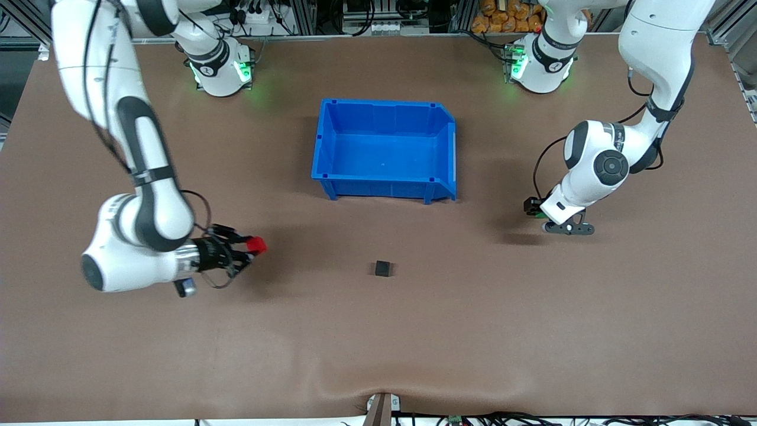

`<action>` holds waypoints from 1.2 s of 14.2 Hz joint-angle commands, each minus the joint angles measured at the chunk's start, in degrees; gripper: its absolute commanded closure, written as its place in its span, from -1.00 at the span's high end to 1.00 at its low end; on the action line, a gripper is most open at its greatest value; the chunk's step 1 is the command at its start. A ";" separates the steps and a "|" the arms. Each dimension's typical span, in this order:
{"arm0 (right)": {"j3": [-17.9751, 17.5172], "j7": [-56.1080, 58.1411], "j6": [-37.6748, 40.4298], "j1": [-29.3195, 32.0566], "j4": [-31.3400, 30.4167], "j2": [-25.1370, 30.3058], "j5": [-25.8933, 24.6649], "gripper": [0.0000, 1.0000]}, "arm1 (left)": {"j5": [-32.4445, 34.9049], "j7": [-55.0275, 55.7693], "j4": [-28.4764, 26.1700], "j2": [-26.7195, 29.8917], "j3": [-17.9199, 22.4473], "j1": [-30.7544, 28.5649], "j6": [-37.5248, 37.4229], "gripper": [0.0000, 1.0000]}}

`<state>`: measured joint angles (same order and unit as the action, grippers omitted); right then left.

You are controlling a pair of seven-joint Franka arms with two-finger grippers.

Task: Attach green and red cubes to black cube
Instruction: 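Grasp the red cube with the right gripper and lift it, then carry the red cube beside the black cube while the left gripper grasps green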

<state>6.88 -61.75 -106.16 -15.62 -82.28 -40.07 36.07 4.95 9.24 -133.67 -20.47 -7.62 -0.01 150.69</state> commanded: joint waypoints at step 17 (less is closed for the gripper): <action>-3.54 -39.04 -30.95 -17.51 9.94 -14.33 2.78 -1.00 | -0.03 55.08 40.14 -10.45 -1.08 6.24 -25.01 -1.00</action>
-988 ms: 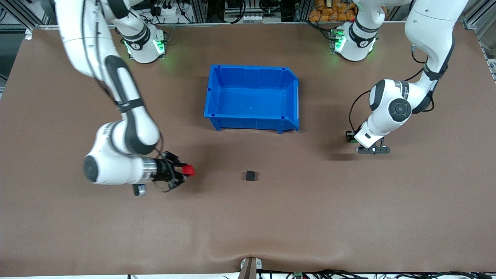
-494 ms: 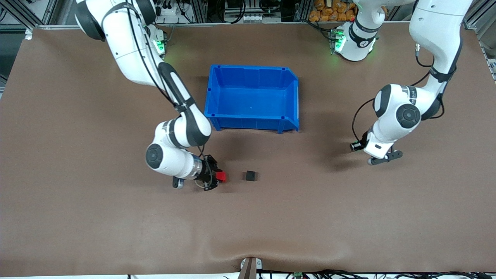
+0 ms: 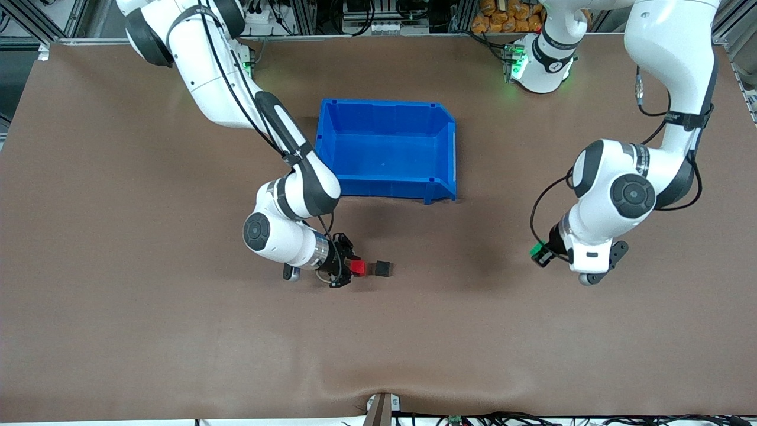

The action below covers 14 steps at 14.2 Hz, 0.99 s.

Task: Attach green and red cubes to black cube
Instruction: 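Carry the red cube beside the black cube while the left gripper grasps green, then release the red cube against the black cube and withdraw the right gripper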

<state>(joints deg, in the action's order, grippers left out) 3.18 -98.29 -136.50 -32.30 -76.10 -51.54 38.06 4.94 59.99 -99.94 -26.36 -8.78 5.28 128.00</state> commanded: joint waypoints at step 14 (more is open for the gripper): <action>5.77 -4.55 13.90 1.44 5.51 2.93 -1.67 1.00 | 0.07 23.21 10.55 -8.44 -0.01 3.94 -2.31 -1.00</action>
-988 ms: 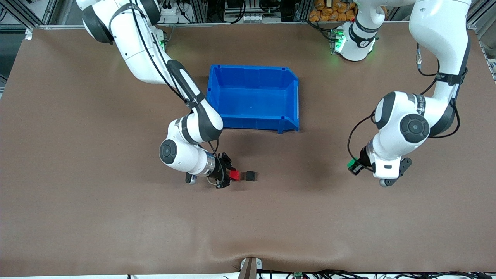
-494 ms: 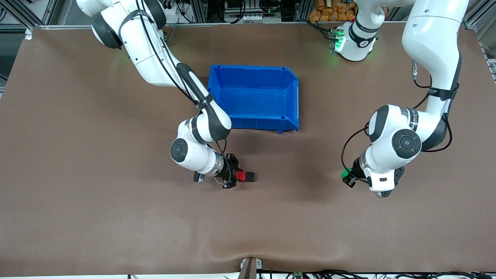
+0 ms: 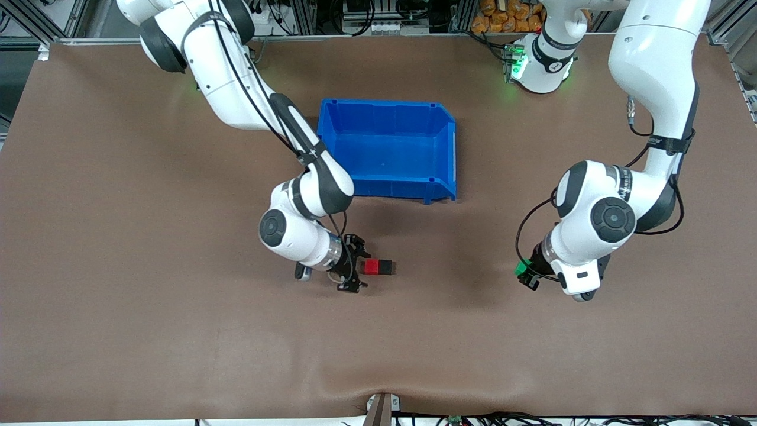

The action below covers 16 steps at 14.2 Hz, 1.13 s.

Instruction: Attach green and red cubes to black cube

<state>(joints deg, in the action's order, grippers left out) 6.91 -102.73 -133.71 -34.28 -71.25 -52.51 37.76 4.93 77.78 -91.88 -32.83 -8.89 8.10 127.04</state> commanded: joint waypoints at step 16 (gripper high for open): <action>23.24 67.44 47.72 24.25 13.06 15.93 -6.37 1.00 | -0.01 45.80 19.97 -19.63 0.01 18.79 -0.04 -1.00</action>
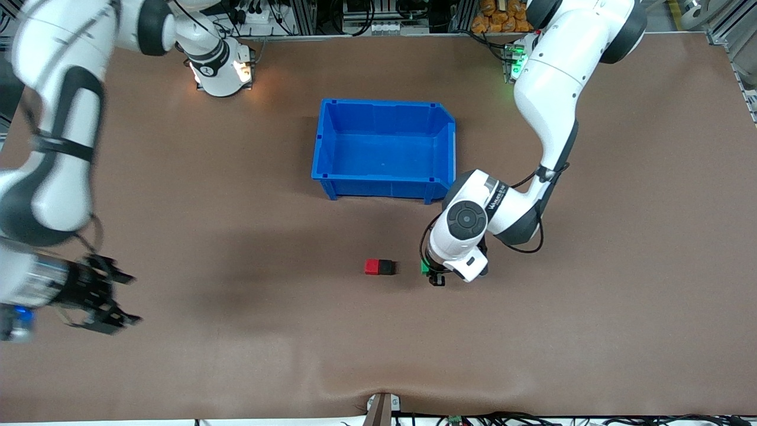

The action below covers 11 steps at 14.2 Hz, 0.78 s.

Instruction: Attach green and red cubes to black cube

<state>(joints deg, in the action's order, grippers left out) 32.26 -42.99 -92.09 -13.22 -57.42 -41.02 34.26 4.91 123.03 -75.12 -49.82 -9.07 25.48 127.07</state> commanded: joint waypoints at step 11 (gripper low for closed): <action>-26.02 31.99 23.61 19.04 -0.48 23.68 -25.96 1.00 | 0.01 0.46 4.46 -6.78 0.72 5.19 8.01 -1.00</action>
<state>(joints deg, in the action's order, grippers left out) 9.15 -14.00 -70.42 6.50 -55.51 -22.84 13.58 4.91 123.03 -72.76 -54.92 -9.11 29.43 134.10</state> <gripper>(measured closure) 0.000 0.608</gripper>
